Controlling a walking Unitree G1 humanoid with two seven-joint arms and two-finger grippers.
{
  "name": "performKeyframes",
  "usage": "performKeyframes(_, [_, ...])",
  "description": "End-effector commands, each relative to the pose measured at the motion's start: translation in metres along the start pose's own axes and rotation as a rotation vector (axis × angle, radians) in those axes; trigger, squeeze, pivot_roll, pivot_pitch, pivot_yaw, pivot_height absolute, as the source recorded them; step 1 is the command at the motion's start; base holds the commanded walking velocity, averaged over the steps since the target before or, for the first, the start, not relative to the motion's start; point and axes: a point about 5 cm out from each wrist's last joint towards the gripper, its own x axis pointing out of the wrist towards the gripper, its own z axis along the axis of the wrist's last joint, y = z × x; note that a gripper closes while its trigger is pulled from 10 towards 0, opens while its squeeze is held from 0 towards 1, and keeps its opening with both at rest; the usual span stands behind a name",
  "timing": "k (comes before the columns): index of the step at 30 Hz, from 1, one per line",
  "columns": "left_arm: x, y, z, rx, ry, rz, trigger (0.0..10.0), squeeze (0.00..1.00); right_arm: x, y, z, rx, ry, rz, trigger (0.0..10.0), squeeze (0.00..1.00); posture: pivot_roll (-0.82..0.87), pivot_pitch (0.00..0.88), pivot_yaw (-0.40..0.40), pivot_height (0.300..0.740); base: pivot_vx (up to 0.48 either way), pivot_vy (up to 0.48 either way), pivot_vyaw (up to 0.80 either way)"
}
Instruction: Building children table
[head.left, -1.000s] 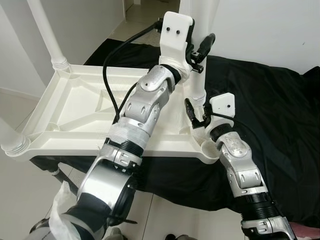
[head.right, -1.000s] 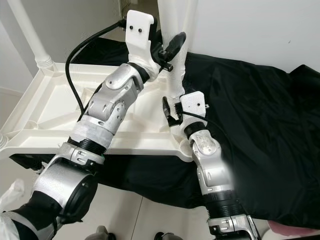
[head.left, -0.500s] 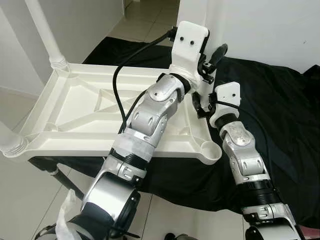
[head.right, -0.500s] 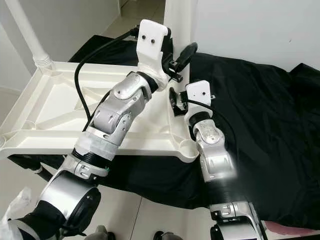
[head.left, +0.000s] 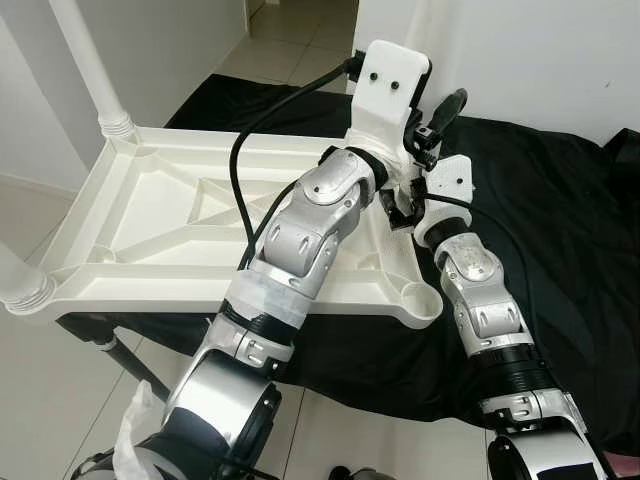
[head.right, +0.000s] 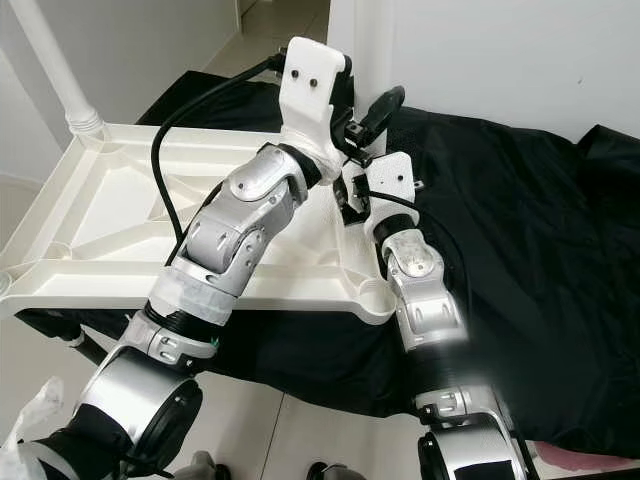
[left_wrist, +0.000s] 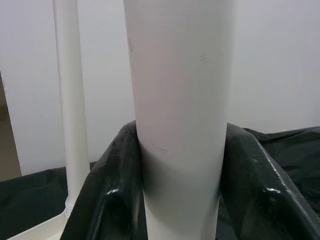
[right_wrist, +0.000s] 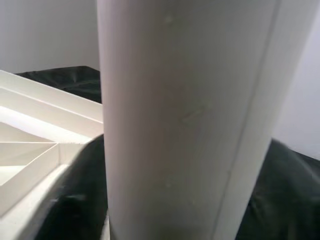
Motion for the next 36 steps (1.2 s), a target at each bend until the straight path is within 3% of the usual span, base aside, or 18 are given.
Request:
performKeyframes(1, [0.001, -0.008, 0.001, -0.007, -0.009, 0.003, 10.0, 0.00, 0.001, 0.001, 0.000, -0.001, -0.005, 0.006, 3.5, 0.00, 0.01, 0.089, -0.043, 0.740, 0.000, 0.000, 0.00])
performKeyframes(3, [0.001, -0.008, 0.001, -0.007, -0.007, 0.003, 10.0, 0.00, 0.001, 0.001, -0.001, 0.000, -0.007, 0.006, 3.5, 0.00, 0.01, 0.089, -0.043, 0.740, 0.000, 0.000, 0.00])
performKeyframes(4, [0.001, -0.009, 0.001, -0.006, -0.006, 0.002, 10.0, 0.00, 0.001, 0.001, -0.001, 0.004, -0.008, 0.005, 1.4, 0.00, 0.01, 0.089, -0.043, 0.740, 0.000, 0.000, 0.00])
performKeyframes(5, [0.001, -0.009, 0.002, -0.007, -0.006, 0.000, 10.0, 0.00, 0.002, 0.001, -0.001, 0.008, -0.007, 0.003, 0.0, 0.00, 0.01, 0.089, -0.043, 0.740, 0.000, 0.000, 0.00])
performKeyframes(17, [0.002, -0.014, 0.004, 0.000, -0.014, -0.018, 10.0, 0.00, 0.002, -0.003, -0.007, 0.050, 0.033, -0.052, 0.0, 0.00, 0.00, 0.086, -0.042, 0.740, 0.000, 0.000, 0.00])
performKeyframes(18, [0.001, -0.014, 0.004, -0.009, -0.015, -0.023, 10.0, 0.00, 0.002, -0.004, -0.007, 0.059, 0.040, -0.065, 4.0, 0.00, 0.00, 0.088, -0.042, 0.740, 0.000, 0.000, 0.00])
performKeyframes(19, [0.000, -0.015, 0.004, -0.033, -0.020, -0.038, 10.0, 1.00, 0.002, -0.004, -0.008, 0.078, 0.048, -0.076, 10.0, 0.00, 0.00, 0.089, -0.043, 0.740, 0.000, 0.000, 0.00])
performKeyframes(22, [-0.001, -0.017, 0.005, -0.057, -0.029, -0.056, 10.0, 1.00, 0.002, -0.003, -0.009, 0.112, 0.059, -0.090, 10.0, 0.00, 0.00, 0.092, -0.045, 0.740, 0.000, 0.000, 0.00])
performKeyframes(27, [-0.002, -0.018, 0.005, -0.028, -0.029, -0.059, 10.0, 1.00, 0.002, -0.004, -0.010, 0.140, 0.072, -0.111, 10.0, 0.00, 0.01, 0.094, -0.047, 0.740, 0.000, 0.000, 0.00])
performKeyframes(28, [-0.002, -0.019, 0.006, -0.021, -0.033, -0.062, 10.0, 0.00, 0.002, -0.004, -0.011, 0.145, 0.077, -0.121, 10.0, 0.00, 0.01, 0.095, -0.047, 0.740, 0.000, 0.000, 0.00])
performKeyframes(36, [-0.009, -0.017, 0.007, -0.028, -0.042, -0.075, 10.0, 0.00, -0.002, -0.010, -0.013, 0.165, 0.078, -0.173, 10.0, 0.00, 0.00, 0.101, -0.046, 0.740, 0.000, 0.000, 0.00])
